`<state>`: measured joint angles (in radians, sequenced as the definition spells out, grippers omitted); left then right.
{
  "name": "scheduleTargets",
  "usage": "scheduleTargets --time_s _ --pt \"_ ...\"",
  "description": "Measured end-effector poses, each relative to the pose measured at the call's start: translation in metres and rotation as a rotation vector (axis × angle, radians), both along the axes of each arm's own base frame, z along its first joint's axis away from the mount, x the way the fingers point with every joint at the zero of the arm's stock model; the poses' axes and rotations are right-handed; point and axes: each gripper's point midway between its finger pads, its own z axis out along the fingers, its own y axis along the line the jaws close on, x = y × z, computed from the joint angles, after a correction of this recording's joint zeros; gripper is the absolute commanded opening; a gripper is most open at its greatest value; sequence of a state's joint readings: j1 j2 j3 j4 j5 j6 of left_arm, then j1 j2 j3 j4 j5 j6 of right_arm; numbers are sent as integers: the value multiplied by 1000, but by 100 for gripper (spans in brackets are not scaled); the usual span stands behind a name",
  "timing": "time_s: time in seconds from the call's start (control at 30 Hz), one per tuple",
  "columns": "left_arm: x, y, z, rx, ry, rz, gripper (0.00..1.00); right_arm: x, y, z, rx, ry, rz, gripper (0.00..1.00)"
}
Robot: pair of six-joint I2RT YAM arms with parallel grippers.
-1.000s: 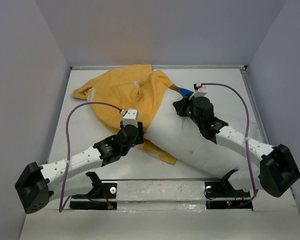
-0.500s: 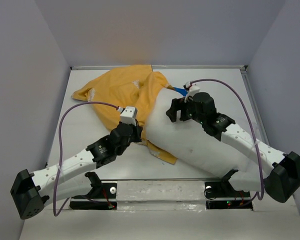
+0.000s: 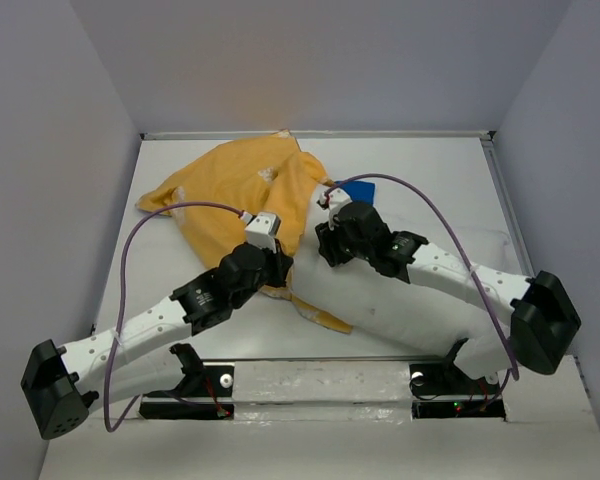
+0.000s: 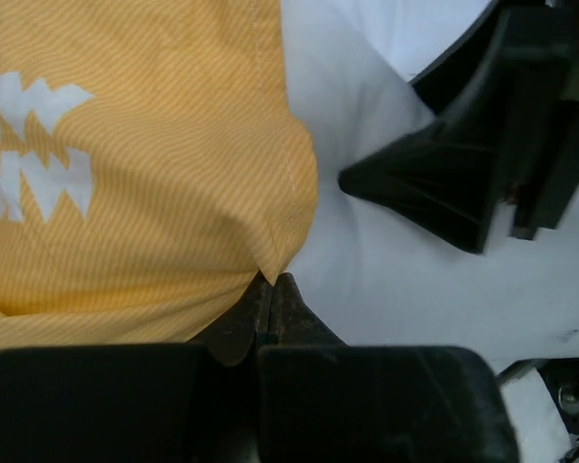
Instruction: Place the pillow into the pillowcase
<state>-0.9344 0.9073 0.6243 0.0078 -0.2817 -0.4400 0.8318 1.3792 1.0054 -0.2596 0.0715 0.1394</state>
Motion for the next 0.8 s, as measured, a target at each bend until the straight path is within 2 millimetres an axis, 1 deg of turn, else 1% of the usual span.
scheduleTargets --time_s 0.07,0.1,0.13,0.17,0.2,0.3,0.4,0.47,0.53,0.57,0.67,0.73,0.77,0.8 --pt "-2 -4 5 -12 5 -20 0 6 9 -7 5 6 11 35" --pt "-3 -5 8 -17 6 -29 0 9 17 -8 29 14 17 37" --pt "-4 -7 13 -23 7 -40 0 11 24 -6 56 16 31 32" --pt "-5 -9 16 -28 6 -47 0 12 30 -3 80 17 42 14" --pt "-5 -9 19 -30 7 -51 0 13 41 2 121 24 64 0" --pt "-4 -12 31 -53 2 -65 0 20 60 10 201 24 79 0" --pt "-10 -22 39 -105 12 -111 0 31 68 17 277 29 4 0" --pt "-12 -28 44 -141 17 -133 0 41 67 27 328 16 -66 0" --pt "-15 -34 51 -184 15 -154 0 53 61 38 372 -8 -149 0" --pt "-16 -37 55 -205 14 -165 0 60 54 46 396 -27 -205 0" --pt "-22 -43 63 -261 12 -202 0 78 31 75 461 -97 -345 0" --pt "-27 -50 70 -300 11 -239 0 84 14 100 500 -168 -425 0" --pt "-29 -54 73 -316 11 -262 0 85 10 107 513 -188 -440 0" --pt "-32 -57 74 -326 13 -281 0 86 3 124 552 -231 -464 0"
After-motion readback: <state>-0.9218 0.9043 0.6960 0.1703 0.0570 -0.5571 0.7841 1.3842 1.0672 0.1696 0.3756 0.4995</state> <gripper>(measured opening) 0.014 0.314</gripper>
